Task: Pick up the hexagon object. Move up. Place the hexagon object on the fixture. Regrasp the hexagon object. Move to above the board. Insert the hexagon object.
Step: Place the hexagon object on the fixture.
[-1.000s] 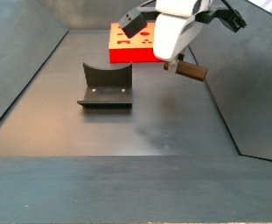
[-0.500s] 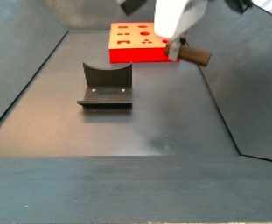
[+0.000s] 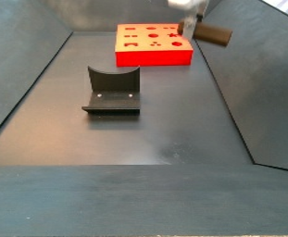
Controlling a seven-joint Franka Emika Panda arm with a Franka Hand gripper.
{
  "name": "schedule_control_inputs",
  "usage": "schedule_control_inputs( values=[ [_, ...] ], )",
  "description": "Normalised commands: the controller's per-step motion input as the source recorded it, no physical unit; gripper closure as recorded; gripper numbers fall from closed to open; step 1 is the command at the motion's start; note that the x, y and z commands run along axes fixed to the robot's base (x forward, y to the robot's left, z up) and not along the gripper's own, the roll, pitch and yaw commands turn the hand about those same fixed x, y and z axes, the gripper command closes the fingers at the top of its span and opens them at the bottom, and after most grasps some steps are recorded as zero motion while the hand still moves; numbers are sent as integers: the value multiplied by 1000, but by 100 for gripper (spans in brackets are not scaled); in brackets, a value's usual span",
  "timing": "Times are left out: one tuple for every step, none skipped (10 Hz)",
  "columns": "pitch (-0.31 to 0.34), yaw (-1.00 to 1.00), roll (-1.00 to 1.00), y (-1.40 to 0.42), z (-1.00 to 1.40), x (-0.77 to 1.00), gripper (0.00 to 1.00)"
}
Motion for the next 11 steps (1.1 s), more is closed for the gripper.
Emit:
schedule_control_inputs(
  values=[
    [70, -4, 17, 13, 392, 2, 100],
    [3, -1000, -46, -64, 317, 1000, 100],
    [5, -1000, -47, -63, 274, 1000, 100],
    [22, -1000, -52, -53, 231, 1000, 100],
    [32, -1000, -56, -49, 219, 1000, 100],
    [48, -1000, -62, -40, 193, 1000, 100],
    [53, -1000, -65, -36, 176, 1000, 100],
    [70, -1000, -72, -31, 148, 1000, 100],
    [84, -1000, -78, -26, 138, 1000, 100],
    [108, -1000, -89, -18, 114, 1000, 100],
    [129, -1000, -102, -13, 91, 1000, 100]
  ],
)
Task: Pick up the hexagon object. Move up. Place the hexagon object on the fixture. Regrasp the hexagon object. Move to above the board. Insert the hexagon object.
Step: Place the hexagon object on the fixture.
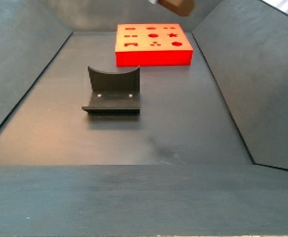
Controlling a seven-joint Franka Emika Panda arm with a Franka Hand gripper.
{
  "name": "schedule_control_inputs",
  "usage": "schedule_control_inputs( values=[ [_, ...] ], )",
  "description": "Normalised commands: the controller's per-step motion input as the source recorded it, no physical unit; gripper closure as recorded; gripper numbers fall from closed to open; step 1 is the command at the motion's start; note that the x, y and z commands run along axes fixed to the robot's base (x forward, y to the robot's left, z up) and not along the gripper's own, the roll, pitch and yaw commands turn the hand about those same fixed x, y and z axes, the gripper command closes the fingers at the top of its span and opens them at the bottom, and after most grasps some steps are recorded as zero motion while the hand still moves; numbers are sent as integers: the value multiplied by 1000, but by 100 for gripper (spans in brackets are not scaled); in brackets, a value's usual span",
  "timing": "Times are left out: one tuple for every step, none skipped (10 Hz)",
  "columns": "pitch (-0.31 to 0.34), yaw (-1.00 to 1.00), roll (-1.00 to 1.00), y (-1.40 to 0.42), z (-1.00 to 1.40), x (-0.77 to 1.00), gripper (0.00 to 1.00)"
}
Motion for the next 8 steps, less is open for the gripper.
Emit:
schedule_control_inputs(
  values=[
    [154, -1000, -117, -7, 81, 1000, 100],
    [171, -1000, -128, -4, 75, 1000, 100],
    [206, -1000, -149, 2, 51, 1000, 100],
    [217, -971, -153, 5, 44, 1000, 100],
    [177, -552, -119, 15, 34, 1000, 100],
    [105, -155, -1000, 532, -558, 1000, 100],
    [94, -117, -1000, 549, -576, 1000, 100],
    [80, -118, -1000, 464, -454, 1000, 100]
  ],
)
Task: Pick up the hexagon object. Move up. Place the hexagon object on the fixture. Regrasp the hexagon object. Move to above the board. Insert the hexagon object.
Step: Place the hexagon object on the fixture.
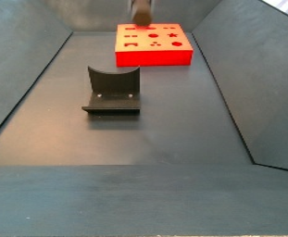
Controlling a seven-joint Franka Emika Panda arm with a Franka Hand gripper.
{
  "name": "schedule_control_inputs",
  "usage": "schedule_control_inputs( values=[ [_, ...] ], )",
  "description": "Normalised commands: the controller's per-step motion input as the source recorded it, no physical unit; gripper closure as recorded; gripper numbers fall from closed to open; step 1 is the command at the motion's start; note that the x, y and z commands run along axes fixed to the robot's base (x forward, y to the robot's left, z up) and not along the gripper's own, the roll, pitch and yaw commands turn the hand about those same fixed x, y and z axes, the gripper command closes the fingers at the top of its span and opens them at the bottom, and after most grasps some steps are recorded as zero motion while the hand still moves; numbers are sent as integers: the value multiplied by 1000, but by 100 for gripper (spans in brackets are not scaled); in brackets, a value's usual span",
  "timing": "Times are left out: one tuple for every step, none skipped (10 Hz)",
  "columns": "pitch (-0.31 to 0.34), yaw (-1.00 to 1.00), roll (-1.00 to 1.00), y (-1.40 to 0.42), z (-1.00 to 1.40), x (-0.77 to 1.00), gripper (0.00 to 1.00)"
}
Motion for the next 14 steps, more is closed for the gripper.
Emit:
schedule_control_inputs(
  values=[
    [73, -121, -1000, 304, -285, 951, 100],
    [89, -126, -1000, 145, -122, 807, 100],
    [103, -130, -1000, 113, -72, 708, 100],
    [107, -139, -1000, 81, -54, 593, 100],
    [107, -145, -1000, 71, -45, 540, 100],
    [108, -154, -1000, 63, -33, 461, 100],
    [108, -174, -1000, 54, -23, 358, 100],
    [97, -173, -903, 51, -20, 285, 100],
    [77, -160, -736, 48, -16, 216, 100],
    [54, -142, -512, 50, -20, 123, 100],
    [34, -130, -343, 52, -17, 65, 100],
    [99, -46, -1000, 130, -1000, 120, 100],
    [94, -56, -1000, 135, -1000, 125, 100],
    [123, -76, -903, 137, -1000, 135, 100]
  ],
)
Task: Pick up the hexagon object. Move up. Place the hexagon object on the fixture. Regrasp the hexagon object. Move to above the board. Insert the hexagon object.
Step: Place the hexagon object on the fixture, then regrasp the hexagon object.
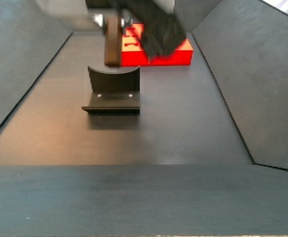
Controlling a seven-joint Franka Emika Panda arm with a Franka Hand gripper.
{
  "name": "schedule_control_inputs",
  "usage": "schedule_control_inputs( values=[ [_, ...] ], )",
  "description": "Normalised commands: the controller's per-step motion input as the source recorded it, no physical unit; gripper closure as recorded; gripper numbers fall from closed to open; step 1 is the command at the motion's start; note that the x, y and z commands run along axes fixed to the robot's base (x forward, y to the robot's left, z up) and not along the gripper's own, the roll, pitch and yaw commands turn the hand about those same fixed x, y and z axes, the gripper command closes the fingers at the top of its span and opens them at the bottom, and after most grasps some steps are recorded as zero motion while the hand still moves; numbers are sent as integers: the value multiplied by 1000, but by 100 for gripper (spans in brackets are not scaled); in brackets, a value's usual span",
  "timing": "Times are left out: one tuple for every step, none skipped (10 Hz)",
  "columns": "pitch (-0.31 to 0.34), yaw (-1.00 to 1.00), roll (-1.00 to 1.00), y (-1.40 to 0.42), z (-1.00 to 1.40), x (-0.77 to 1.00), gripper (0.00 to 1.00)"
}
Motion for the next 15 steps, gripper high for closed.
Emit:
schedule_control_inputs(
  values=[
    [134, -90, -752, 134, -1000, 148, 100],
    [123, -115, -538, 139, -1000, 159, 100],
    [107, -130, -376, 142, -1000, 163, 100],
    [94, -139, -289, 136, -1000, 168, 100],
    [62, -144, -196, 132, -1000, 176, 100],
    [27, -150, -179, 123, -837, 162, 100],
    [14, -140, -171, 99, -656, 134, 100],
    [5, -127, -159, 76, -480, 111, 100],
    [-6, -114, -141, 72, -327, 95, 100],
    [-25, -102, -113, 101, -298, 66, 100],
    [-26, -93, -112, 99, -298, 66, 100],
    [-26, -83, -112, 99, -298, 66, 100],
    [0, 0, 0, 0, 0, 0, 0],
    [-24, 60, 35, 0, 1000, 0, 0],
    [-21, 63, 37, 1, 1000, -3, 0]
  ],
)
